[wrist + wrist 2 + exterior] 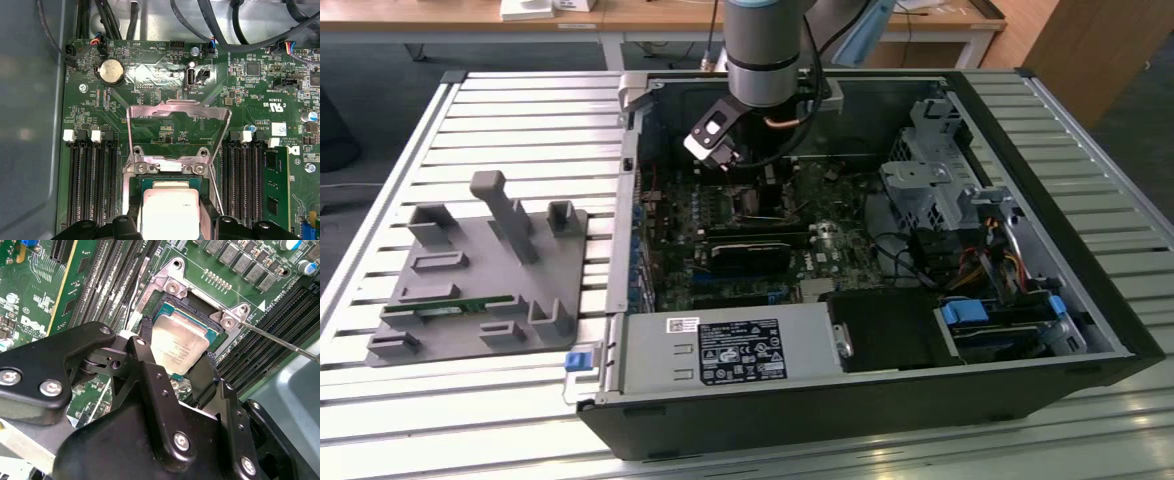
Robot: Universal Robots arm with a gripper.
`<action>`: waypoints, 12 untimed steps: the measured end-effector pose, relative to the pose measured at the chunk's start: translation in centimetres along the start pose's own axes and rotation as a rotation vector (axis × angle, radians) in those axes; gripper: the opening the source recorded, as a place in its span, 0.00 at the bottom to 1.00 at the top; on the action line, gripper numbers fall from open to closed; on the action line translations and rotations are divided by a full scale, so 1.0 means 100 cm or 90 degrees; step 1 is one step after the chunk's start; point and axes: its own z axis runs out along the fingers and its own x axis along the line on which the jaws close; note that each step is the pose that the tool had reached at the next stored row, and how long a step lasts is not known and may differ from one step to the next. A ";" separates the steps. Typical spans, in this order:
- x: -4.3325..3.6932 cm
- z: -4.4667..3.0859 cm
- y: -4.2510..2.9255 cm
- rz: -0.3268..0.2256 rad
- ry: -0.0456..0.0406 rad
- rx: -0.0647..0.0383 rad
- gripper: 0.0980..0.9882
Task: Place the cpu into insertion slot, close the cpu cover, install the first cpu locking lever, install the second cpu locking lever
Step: 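Place the cpu into insertion slot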
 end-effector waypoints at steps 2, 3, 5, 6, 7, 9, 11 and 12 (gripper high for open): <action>0.0001 0.0006 -0.0004 0.000 0.0001 0.000 0.50; 0.0001 0.0010 -0.0007 0.000 0.0001 0.000 0.50; 0.0000 0.0018 -0.0009 0.000 0.0000 0.000 0.50; 0.0001 0.0023 -0.0010 0.000 0.0000 0.000 0.50; 0.0000 0.0027 -0.0011 0.000 -0.0002 0.000 0.50; 0.0000 0.0035 -0.0012 0.000 -0.0004 0.000 0.50; 0.0000 0.0038 -0.0012 0.000 -0.0003 0.000 0.50; 0.0001 0.0040 -0.0012 0.000 -0.0001 0.000 0.50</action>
